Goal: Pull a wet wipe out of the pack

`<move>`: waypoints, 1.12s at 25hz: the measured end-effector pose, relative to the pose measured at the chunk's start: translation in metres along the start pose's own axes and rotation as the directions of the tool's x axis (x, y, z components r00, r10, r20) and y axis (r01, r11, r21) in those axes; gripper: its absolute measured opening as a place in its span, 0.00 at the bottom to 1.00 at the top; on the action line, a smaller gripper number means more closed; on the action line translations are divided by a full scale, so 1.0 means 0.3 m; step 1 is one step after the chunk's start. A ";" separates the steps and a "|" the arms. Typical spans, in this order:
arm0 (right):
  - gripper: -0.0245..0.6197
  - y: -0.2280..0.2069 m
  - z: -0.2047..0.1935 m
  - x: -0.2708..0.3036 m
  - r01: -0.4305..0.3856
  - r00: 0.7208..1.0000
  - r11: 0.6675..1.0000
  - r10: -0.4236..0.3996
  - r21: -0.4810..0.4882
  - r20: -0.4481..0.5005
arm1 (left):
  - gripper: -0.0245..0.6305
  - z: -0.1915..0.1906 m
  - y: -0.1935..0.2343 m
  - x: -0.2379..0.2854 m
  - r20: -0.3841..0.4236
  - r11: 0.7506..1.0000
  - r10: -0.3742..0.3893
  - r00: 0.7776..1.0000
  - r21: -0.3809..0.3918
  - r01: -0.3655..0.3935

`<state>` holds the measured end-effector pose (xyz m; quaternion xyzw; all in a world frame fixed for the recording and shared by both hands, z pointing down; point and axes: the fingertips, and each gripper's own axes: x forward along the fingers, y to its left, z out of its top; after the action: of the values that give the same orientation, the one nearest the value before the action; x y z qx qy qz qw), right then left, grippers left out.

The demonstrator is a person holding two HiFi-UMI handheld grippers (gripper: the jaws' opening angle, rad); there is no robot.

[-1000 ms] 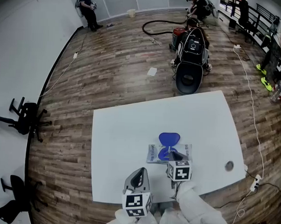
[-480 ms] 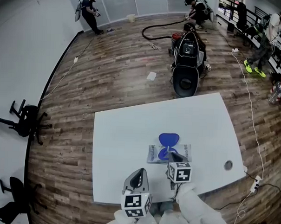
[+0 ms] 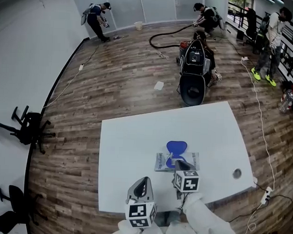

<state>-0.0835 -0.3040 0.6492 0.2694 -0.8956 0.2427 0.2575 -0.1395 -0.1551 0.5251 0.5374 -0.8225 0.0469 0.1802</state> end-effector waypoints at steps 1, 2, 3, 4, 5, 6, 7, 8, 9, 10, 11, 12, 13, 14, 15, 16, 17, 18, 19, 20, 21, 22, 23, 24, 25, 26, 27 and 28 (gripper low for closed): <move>0.06 0.005 0.008 -0.005 0.000 1.000 1.000 0.000 -0.001 0.006 | 0.04 0.001 0.000 -0.003 0.002 1.000 0.000 1.000 -0.004 0.000; 0.06 0.008 0.015 -0.011 -0.001 1.000 1.000 0.001 0.000 0.011 | 0.04 0.000 0.000 -0.007 0.004 1.000 0.001 1.000 -0.007 -0.001; 0.06 0.010 0.017 -0.015 -0.002 1.000 1.000 0.002 0.000 0.015 | 0.04 -0.003 -0.001 -0.012 0.003 1.000 0.003 1.000 -0.009 -0.003; 0.06 0.010 0.015 -0.019 -0.003 1.000 1.000 0.003 0.000 0.019 | 0.04 -0.008 -0.002 -0.018 0.002 1.000 0.005 1.000 -0.010 -0.005; 0.06 0.010 0.013 -0.024 -0.005 1.000 1.000 0.005 0.000 0.023 | 0.04 -0.014 -0.002 -0.025 0.002 1.000 0.007 1.000 -0.012 -0.007; 0.06 0.011 0.014 -0.031 -0.006 1.000 1.000 0.006 -0.001 0.027 | 0.04 -0.018 -0.003 -0.031 0.003 1.000 0.010 1.000 -0.015 -0.010; 0.06 0.011 0.018 -0.037 -0.007 0.999 1.000 0.007 -0.003 0.031 | 0.04 -0.019 -0.003 -0.036 0.005 1.000 0.012 1.000 -0.018 -0.012; 0.06 0.013 0.024 -0.043 -0.006 0.999 1.000 0.007 -0.004 0.035 | 0.04 -0.017 -0.003 -0.039 0.008 1.000 0.013 1.000 -0.021 -0.013; 0.06 0.015 0.028 -0.046 -0.007 0.999 1.000 0.007 -0.006 0.037 | 0.04 -0.013 -0.002 -0.042 0.012 1.000 0.014 1.000 -0.023 -0.014; 0.06 0.017 0.030 -0.046 -0.008 0.999 1.000 0.008 -0.008 0.038 | 0.04 -0.007 0.000 -0.044 0.015 1.000 0.016 1.000 -0.025 -0.015; 0.06 0.019 0.033 -0.048 -0.008 0.999 1.000 0.008 -0.010 0.039 | 0.04 -0.003 0.001 -0.046 0.018 1.000 0.017 1.000 -0.027 -0.016; 0.06 0.022 0.036 -0.052 -0.008 0.999 1.000 0.008 -0.012 0.040 | 0.04 0.000 0.002 -0.048 0.021 0.999 0.018 1.000 -0.029 -0.017; 0.06 0.025 0.039 -0.058 -0.008 0.999 1.000 0.008 -0.014 0.041 | 0.04 0.002 0.001 -0.052 0.024 0.999 0.019 1.000 -0.031 -0.018; 0.06 0.028 0.042 -0.066 -0.008 0.999 1.000 0.008 -0.016 0.042 | 0.04 0.002 0.001 -0.056 0.027 0.999 0.020 0.999 -0.034 -0.019; 0.06 0.031 0.047 -0.073 -0.008 0.999 1.000 0.008 -0.017 0.044 | 0.04 0.003 0.002 -0.060 0.030 0.999 0.022 0.999 -0.036 -0.021; 0.06 0.035 0.050 -0.079 -0.008 0.999 1.000 0.009 -0.019 0.047 | 0.04 0.003 0.003 -0.064 0.034 0.999 0.024 0.999 -0.036 -0.023; 0.06 0.039 0.053 -0.083 -0.010 0.999 1.000 0.011 -0.020 0.049 | 0.04 0.004 0.004 -0.068 0.038 0.999 0.026 0.999 -0.034 -0.025; 0.05 0.042 0.056 -0.088 -0.011 0.999 1.000 0.012 -0.021 0.051 | 0.04 0.006 0.004 -0.072 0.042 0.999 0.028 0.999 -0.033 -0.026; 0.06 0.043 0.058 -0.093 -0.011 0.999 1.000 0.012 -0.021 0.053 | 0.04 0.008 0.003 -0.076 0.045 0.999 0.028 0.999 -0.033 -0.027; 0.06 0.044 0.061 -0.098 -0.011 0.998 1.000 0.012 -0.023 0.056 | 0.04 0.009 0.000 -0.080 0.047 0.999 0.029 0.998 -0.035 -0.027; 0.06 0.046 0.064 -0.103 -0.012 0.998 1.000 0.013 -0.025 0.059 | 0.04 0.012 -0.001 -0.084 0.050 0.999 0.029 0.998 -0.036 -0.027; 0.06 0.048 0.067 -0.105 -0.013 0.998 1.000 0.015 -0.027 0.061 | 0.04 0.015 -0.001 -0.087 0.053 0.999 0.029 0.998 -0.038 -0.027; 0.05 0.051 0.070 -0.105 -0.015 0.998 0.999 0.017 -0.030 0.063 | 0.04 0.017 0.000 -0.090 0.054 0.999 0.030 0.998 -0.040 -0.027; 0.05 0.055 0.073 -0.105 -0.016 0.998 0.999 0.019 -0.033 0.065 | 0.04 0.019 0.002 -0.091 0.056 0.999 0.030 0.998 -0.041 -0.027; 0.06 0.058 0.078 -0.108 -0.018 0.998 0.999 0.020 -0.035 0.068 | 0.04 0.019 0.004 -0.093 0.057 0.999 0.030 0.998 -0.042 -0.027; 0.06 0.061 0.082 -0.110 -0.019 0.997 0.999 0.021 -0.036 0.070 | 0.04 0.019 0.004 -0.095 0.057 0.999 0.029 0.998 -0.044 -0.027; 0.06 0.062 0.086 -0.113 -0.020 0.997 0.999 0.023 -0.036 0.072 | 0.04 0.019 0.003 -0.095 0.057 0.999 0.029 0.998 -0.047 -0.026; 0.06 0.063 0.092 -0.118 -0.021 0.997 0.999 0.023 -0.036 0.075 | 0.04 0.019 0.002 -0.094 0.057 0.998 0.028 0.998 -0.049 -0.025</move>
<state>-0.0785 -0.2933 0.6020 0.2639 -0.9118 0.2194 0.2256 -0.1315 -0.1318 0.5102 0.5232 -0.8352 0.0138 0.1689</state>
